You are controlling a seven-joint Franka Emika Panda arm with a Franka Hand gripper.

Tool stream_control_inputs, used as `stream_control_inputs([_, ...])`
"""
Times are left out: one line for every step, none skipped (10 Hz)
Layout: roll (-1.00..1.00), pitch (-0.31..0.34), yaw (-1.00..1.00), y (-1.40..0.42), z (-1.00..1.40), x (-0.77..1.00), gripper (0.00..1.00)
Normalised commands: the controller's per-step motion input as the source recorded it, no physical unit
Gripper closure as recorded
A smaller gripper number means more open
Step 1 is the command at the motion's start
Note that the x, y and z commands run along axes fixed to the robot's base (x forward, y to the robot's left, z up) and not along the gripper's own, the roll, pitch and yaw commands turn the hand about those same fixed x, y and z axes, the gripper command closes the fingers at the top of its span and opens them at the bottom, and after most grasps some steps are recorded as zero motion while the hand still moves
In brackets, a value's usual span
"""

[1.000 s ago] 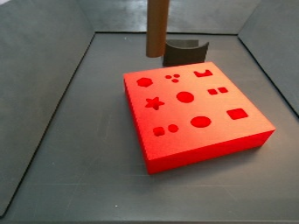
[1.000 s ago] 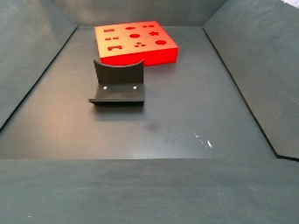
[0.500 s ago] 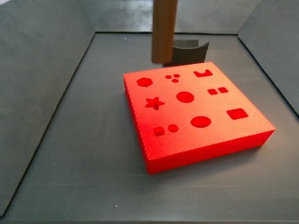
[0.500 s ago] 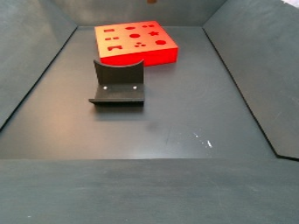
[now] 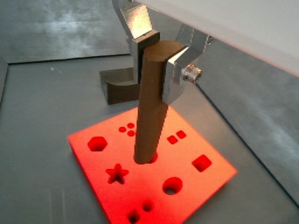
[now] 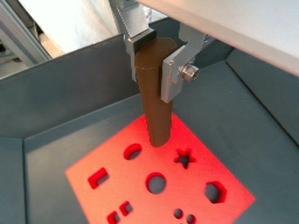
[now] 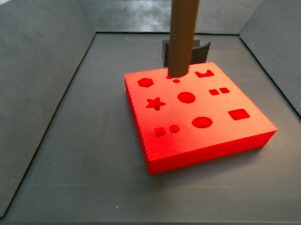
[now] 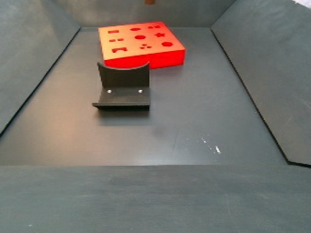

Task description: Insert the oval object.

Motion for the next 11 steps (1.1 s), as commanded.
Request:
stream_control_inputs([0.23, 0.000, 0.00, -0.54, 0.00, 0.80, 1.00])
stream_control_inputs([0.07, 0.004, -0.15, -0.40, -0.12, 0.80, 1.00])
stream_control_inputs([-0.01, -0.003, -0.36, -0.11, -0.27, 0.76, 1.00])
stream_control_inputs([-0.15, -0.047, -0.57, 0.04, -0.43, 0.60, 1.00])
stream_control_inputs([-0.22, -0.041, -0.41, 0.26, -0.29, 0.84, 1.00])
stream_control_inputs([-0.14, 0.000, -0.27, 0.21, -0.22, 1.00, 1.00])
stream_control_inputs([-0.10, 0.000, -0.25, 0.09, -0.17, 0.89, 1.00])
stream_control_inputs([0.00, 0.000, 0.00, 0.00, -0.02, 0.00, 1.00])
stream_control_inputs([0.08, 0.050, 0.00, -0.10, -0.07, 0.27, 1.00])
stream_control_inputs([0.28, 0.163, -0.15, -0.30, -0.13, 0.55, 1.00])
stream_control_inputs([0.12, 0.097, -0.10, -0.18, -0.10, 0.35, 1.00])
